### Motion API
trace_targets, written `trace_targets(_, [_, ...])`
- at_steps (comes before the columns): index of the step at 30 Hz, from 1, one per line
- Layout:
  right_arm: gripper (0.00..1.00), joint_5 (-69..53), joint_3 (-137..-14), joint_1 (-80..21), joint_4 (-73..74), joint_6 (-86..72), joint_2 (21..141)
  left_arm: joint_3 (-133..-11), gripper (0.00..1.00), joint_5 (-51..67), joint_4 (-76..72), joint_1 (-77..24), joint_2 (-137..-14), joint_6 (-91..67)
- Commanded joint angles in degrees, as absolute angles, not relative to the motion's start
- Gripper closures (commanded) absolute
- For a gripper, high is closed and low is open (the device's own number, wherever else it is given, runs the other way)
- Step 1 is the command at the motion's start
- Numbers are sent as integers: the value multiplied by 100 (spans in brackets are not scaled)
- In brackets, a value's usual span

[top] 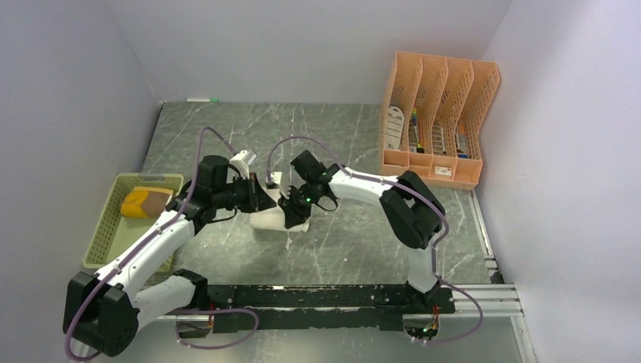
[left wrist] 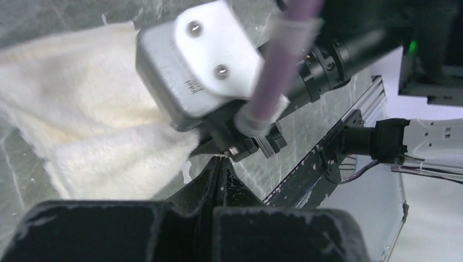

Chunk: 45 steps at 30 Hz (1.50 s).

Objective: Roll the towels
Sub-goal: Roll the towel at the center of the board.

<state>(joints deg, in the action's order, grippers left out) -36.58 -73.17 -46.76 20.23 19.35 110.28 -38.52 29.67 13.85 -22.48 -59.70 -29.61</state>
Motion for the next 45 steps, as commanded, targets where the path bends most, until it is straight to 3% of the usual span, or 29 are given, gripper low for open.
trace_targets(1, [77,-5324,-7703,-4582,3473,2102,11631,-4002,93,2943,2269,-2193,-5917,-2475])
trace_targets(16, [86,-6597,-9097,-4282,5339,2885,13762,-2789,93,3070,1334,-2197,-5810,-3562])
trace_targets(27, [82,-5893,-9003,-4285,5062,2448,13539,-2128,93,2081,407,-2206,-6604,-4132])
trace_targets(31, [68,-4847,-8834,-4345,4687,1968,13239,-2070,93,2091,-242,-2193,-7033,-4318])
trace_targets(32, [56,-4518,-8729,-4373,4537,1843,13144,-2085,93,2133,-364,-2189,-7188,-4333])
trace_targets(34, [12,-3842,-8495,-4381,4072,1513,12886,-2102,93,2244,-609,-2188,-7512,-4371])
trace_targets(35, [2,-3336,-8312,-4386,3735,1262,12697,-2114,93,2278,-705,-2181,-7617,-4383])
trace_targets(45, [0,2434,-5902,-4377,247,-66,9317,-2179,93,2336,-518,-2087,-7722,-4182])
